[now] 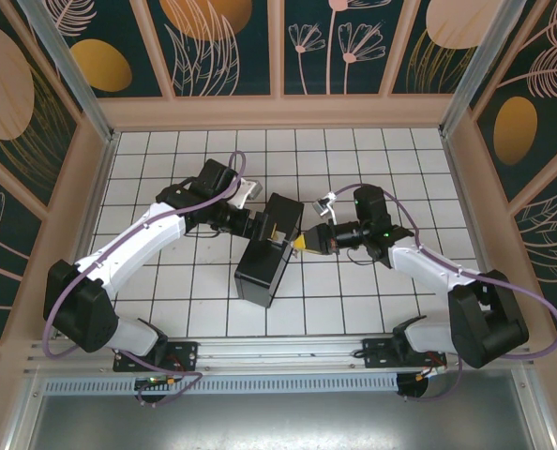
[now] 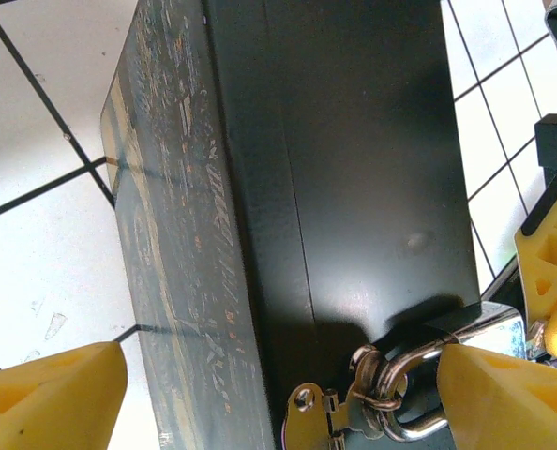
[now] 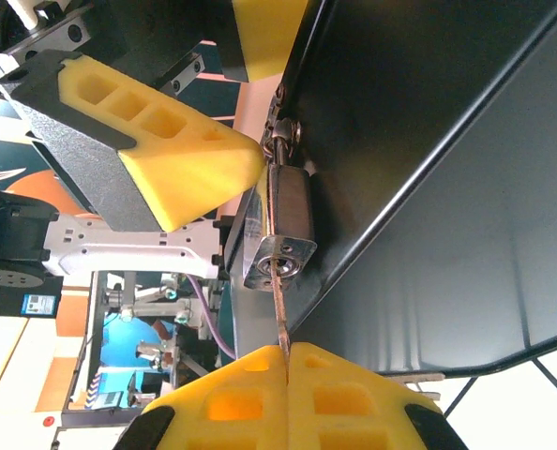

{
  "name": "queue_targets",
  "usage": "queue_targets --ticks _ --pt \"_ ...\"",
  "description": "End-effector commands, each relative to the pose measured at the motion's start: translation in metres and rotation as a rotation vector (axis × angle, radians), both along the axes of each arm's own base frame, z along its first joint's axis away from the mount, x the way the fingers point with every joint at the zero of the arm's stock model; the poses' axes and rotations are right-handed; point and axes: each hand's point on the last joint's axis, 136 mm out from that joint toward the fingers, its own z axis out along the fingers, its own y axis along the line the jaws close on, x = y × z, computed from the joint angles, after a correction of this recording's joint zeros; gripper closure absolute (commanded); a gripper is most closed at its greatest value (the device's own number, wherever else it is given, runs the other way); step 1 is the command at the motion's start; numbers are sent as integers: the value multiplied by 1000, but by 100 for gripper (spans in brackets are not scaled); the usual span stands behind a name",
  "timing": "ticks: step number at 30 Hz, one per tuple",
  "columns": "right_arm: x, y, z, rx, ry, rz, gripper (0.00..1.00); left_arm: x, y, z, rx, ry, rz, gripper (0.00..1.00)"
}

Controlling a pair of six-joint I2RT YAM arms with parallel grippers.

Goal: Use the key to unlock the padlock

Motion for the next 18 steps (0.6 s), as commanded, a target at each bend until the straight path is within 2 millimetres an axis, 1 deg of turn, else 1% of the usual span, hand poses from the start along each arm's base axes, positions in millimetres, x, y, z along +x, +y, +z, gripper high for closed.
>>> queue_targets --ticks 1,9,18 --pt "0 2 1 29 -4 20 98 -2 -3 -2 -2 -12 -21 15" --pt "0 5 0 36 2 34 99 -3 -6 -3 -3 -18 -34 15" --pt "3 9 7 57 7 50 99 -5 -8 -3 -8 -21 -54 16"
